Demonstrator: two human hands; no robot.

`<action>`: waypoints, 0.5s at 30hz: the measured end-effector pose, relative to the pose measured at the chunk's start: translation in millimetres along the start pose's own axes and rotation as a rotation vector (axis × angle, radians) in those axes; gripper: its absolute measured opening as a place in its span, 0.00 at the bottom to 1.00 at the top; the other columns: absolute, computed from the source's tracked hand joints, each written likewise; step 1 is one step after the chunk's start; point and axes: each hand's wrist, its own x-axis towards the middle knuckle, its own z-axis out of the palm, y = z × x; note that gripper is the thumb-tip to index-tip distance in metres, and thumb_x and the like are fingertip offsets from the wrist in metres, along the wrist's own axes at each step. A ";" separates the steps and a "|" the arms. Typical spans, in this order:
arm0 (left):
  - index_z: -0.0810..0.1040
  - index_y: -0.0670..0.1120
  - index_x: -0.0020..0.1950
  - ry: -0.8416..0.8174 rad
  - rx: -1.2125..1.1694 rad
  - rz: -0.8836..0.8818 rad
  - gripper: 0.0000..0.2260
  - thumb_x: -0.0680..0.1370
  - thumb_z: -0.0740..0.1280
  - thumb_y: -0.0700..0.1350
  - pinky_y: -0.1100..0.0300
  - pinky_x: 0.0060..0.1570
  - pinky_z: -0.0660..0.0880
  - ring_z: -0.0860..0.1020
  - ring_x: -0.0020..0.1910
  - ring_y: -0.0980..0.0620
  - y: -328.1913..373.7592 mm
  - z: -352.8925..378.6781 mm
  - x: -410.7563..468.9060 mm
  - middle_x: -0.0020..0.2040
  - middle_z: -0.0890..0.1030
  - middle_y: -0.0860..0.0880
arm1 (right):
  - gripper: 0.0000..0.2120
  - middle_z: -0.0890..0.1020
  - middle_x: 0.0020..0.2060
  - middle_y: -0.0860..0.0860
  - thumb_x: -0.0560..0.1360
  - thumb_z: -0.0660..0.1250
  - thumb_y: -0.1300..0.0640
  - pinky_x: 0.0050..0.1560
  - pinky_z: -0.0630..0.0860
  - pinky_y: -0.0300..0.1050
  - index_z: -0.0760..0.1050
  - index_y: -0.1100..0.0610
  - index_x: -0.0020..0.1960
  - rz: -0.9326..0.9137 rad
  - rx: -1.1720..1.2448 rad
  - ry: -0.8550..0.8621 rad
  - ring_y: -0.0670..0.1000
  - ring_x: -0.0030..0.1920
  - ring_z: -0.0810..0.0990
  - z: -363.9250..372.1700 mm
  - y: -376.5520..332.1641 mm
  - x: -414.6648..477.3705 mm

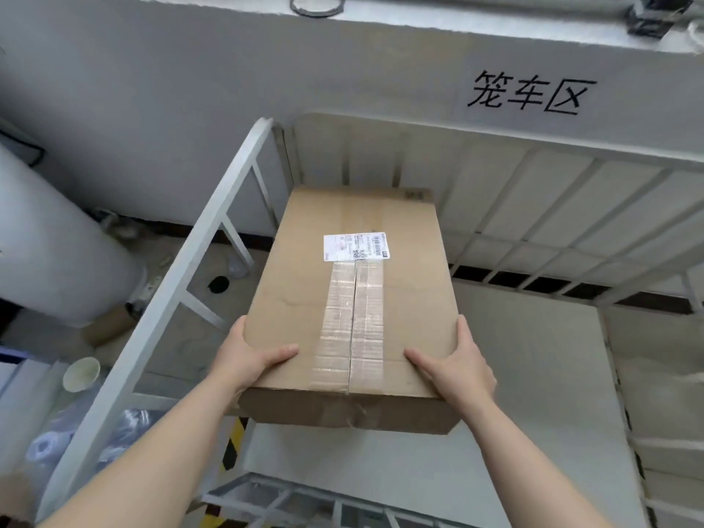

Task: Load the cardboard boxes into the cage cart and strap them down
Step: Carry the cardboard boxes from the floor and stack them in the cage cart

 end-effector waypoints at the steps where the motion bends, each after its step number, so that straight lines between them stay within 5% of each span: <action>1: 0.69 0.54 0.64 0.000 0.013 0.001 0.38 0.59 0.82 0.56 0.48 0.57 0.75 0.76 0.55 0.50 -4.9 1.1 12.5 0.56 0.78 0.55 | 0.50 0.74 0.66 0.46 0.61 0.71 0.31 0.61 0.71 0.52 0.50 0.41 0.76 0.008 0.006 -0.003 0.56 0.64 0.75 11.5 1.6 8.2; 15: 0.65 0.56 0.65 -0.002 0.131 -0.050 0.38 0.61 0.82 0.53 0.49 0.56 0.74 0.74 0.56 0.49 -76.2 17.8 112.8 0.56 0.75 0.55 | 0.54 0.67 0.72 0.49 0.63 0.72 0.33 0.64 0.69 0.53 0.42 0.42 0.78 0.059 0.016 -0.051 0.57 0.66 0.73 126.1 24.5 67.6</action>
